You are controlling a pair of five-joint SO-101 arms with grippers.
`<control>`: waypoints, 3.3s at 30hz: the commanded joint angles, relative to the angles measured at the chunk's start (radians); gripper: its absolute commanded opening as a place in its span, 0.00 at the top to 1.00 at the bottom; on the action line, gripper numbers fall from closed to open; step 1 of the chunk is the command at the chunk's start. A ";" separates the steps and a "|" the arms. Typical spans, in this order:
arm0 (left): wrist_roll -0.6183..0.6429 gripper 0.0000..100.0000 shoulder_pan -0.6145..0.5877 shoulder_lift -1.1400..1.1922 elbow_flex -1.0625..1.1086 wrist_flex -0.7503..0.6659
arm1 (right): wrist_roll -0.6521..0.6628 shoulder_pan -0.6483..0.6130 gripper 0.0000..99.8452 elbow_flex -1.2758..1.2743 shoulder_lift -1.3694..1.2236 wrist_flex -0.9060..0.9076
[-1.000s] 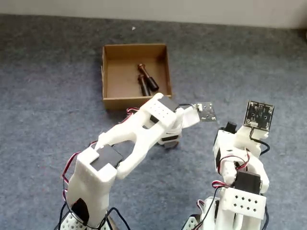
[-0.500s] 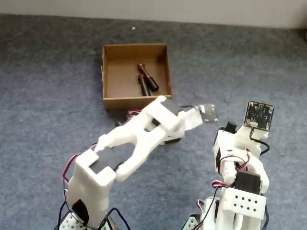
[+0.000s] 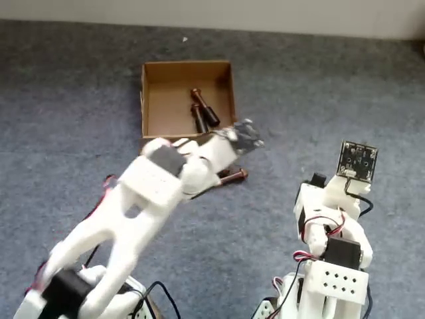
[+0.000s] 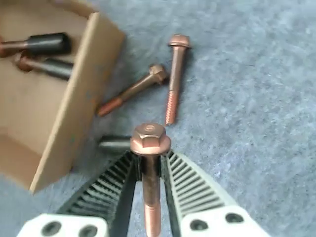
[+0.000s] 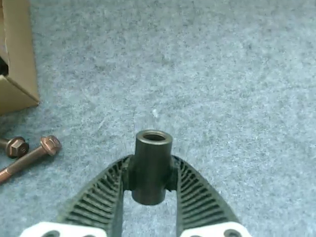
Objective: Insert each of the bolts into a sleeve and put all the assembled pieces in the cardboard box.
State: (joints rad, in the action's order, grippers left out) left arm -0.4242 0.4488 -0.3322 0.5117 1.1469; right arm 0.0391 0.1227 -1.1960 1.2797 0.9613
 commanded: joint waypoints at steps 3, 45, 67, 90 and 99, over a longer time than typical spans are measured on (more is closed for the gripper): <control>0.124 1.00 -0.051 -0.394 0.116 -0.012 | -0.011 -0.082 0.99 0.030 0.153 0.004; 0.752 1.00 -0.111 -1.297 0.496 -0.365 | 0.192 -0.954 0.99 -0.381 0.555 -0.542; 0.744 0.99 -0.004 -1.395 0.601 -0.371 | 0.199 -1.013 0.99 -0.380 0.555 -0.539; 0.572 0.90 0.059 -1.397 0.665 -0.364 | 0.198 -0.951 0.99 -0.311 0.555 -0.542; 0.566 0.86 0.022 -1.397 0.667 -0.362 | 0.195 -0.872 0.99 -0.311 0.555 -0.542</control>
State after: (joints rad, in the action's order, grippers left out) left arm 0.1557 0.4918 -1.7223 1.1807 0.8017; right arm 0.2279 -0.7733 -1.5858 1.8182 0.4473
